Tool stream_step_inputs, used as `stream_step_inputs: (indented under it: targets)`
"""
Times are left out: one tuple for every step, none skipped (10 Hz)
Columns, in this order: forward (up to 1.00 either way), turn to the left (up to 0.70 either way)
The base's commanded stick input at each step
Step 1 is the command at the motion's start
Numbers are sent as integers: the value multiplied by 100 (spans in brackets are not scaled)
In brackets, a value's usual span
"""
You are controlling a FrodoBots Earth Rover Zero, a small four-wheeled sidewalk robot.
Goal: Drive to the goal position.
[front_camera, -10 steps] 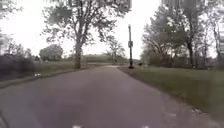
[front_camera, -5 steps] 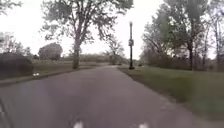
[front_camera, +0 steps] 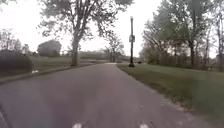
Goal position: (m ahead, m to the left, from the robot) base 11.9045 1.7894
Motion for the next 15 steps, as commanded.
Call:
stream_step_inputs:
  targets:
    - [100,2]
    - [100,2]
    - [77,3]
    - [0,5]
    - [0,5]
    - [0,5]
    - [0,5]
    - [0,5]
    - [0,5]
    - [0,5]
    - [0,5]
    - [0,5]
    - [0,5]
    - [0,5]
    - [0,5]
